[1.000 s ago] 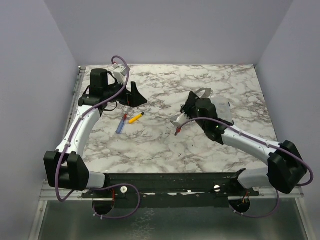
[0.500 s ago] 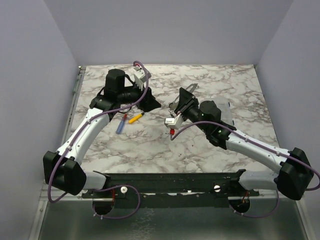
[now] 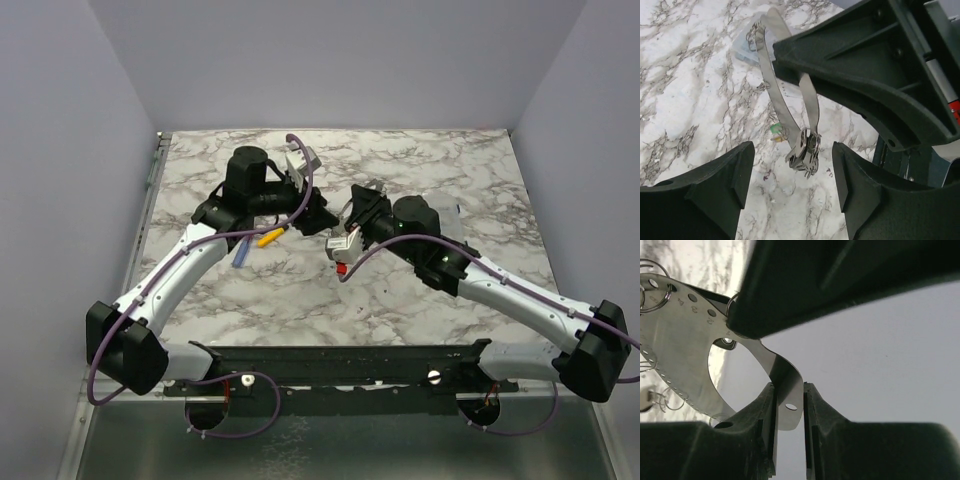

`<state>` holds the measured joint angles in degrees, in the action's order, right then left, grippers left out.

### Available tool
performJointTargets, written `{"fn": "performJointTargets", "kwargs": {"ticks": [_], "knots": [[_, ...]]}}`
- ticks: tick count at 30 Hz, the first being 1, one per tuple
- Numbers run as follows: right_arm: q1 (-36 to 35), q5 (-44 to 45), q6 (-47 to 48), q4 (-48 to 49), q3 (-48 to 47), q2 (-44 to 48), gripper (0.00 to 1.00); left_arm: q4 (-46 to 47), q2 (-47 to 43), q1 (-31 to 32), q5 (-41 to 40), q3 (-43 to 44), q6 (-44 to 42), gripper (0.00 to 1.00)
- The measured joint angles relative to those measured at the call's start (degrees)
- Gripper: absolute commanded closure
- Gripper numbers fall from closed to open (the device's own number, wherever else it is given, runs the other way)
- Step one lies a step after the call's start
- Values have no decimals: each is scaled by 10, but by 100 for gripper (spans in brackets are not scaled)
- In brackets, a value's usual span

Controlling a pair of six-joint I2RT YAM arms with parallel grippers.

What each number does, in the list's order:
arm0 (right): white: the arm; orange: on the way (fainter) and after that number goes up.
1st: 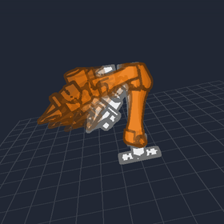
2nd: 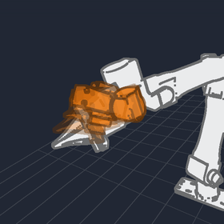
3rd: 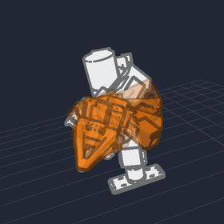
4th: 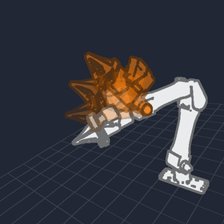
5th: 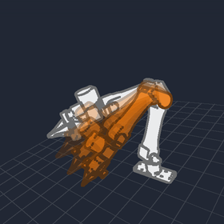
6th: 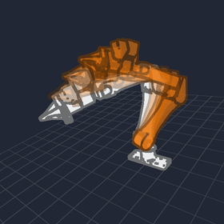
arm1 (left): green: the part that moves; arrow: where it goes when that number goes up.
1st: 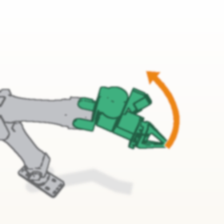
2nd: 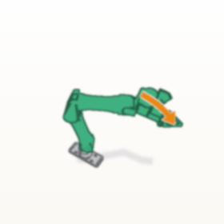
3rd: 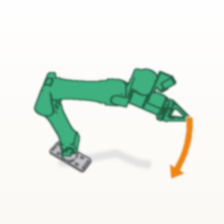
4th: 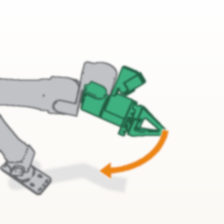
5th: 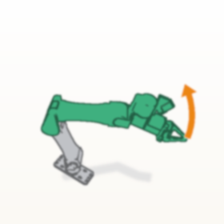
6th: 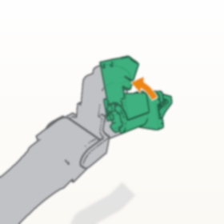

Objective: Remove the keys from the keyring

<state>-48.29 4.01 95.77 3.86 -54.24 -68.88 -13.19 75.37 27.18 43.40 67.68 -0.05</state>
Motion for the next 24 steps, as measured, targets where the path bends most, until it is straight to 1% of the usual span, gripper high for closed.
{"fn": "performJointTargets", "kwargs": {"ticks": [1,2,3,5,9,14,17,21,22,24], "knots": [[-2,0,-3,-12,0,-1,99,1,0,2,-3,0,0,46],[-3,0,-4,-21,0,-2,99,2,0,5,-5,0,0,49],[-4,0,-5,-31,0,-3,99,2,0,7,-7,0,0,51],[-7,0,-5,-50,0,-5,99,3,0,7,-8,0,-1,51],[-8,0,-3,-67,0,-5,99,3,0,7,3,0,4,47],[-8,0,1,-68,0,-5,99,11,0,14,18,-6,25,50],[-8,0,2,-68,0,-6,99,15,4,24,-2,-10,29,50],[-12,4,0,-70,-1,-12,98,17,12,41,-41,-15,29,43],[-13,7,-2,-73,-2,-16,98,17,13,47,-53,-17,28,44],[-17,13,-7,-84,-9,-26,98,17,16,61,-76,-19,25,47]]}}
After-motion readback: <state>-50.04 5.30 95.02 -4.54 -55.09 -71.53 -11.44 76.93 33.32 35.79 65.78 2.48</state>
